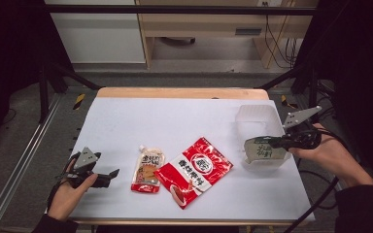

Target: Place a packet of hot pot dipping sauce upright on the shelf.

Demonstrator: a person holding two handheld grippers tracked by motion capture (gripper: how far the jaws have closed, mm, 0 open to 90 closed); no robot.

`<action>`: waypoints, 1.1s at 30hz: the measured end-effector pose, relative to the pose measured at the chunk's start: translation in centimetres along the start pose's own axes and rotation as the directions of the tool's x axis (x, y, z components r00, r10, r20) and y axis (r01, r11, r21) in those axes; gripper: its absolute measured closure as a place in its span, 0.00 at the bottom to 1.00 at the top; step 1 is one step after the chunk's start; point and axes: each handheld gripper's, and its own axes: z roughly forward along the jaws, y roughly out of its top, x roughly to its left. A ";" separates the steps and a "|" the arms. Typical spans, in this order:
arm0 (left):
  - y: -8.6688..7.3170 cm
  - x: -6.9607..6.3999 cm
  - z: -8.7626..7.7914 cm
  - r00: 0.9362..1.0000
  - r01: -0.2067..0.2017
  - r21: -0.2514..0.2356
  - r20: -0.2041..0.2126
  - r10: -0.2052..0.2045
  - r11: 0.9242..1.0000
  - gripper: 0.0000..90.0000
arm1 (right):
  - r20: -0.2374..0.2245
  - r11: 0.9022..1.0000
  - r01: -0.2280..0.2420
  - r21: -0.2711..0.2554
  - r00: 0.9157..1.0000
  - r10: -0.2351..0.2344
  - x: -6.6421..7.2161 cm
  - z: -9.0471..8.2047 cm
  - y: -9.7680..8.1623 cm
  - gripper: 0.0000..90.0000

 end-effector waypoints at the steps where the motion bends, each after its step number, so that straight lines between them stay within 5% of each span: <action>1: 0.0 0.0 0.0 1.000 -0.002 0.001 0.001 0.002 1.000 0.07 | 0.005 1.000 -0.011 -0.005 1.000 0.011 0.0 0.0 -0.1 0.94; 9: 0.0 -0.2 0.1 1.000 -0.008 0.003 0.004 0.008 1.000 0.07 | 0.077 0.998 -0.067 -0.002 0.995 0.067 -0.2 -0.3 -0.9 0.61; 17: 0.0 -0.2 0.1 1.000 -0.010 0.007 0.004 0.010 1.000 0.07 | 0.114 0.999 -0.048 -0.012 0.992 0.049 0.9 -0.1 -0.5 0.29; 33: 0.1 -0.4 0.2 1.000 -0.022 0.011 0.007 0.022 1.000 0.07 | 0.047 1.000 0.005 -0.027 0.999 -0.004 5.2 1.2 3.0 0.12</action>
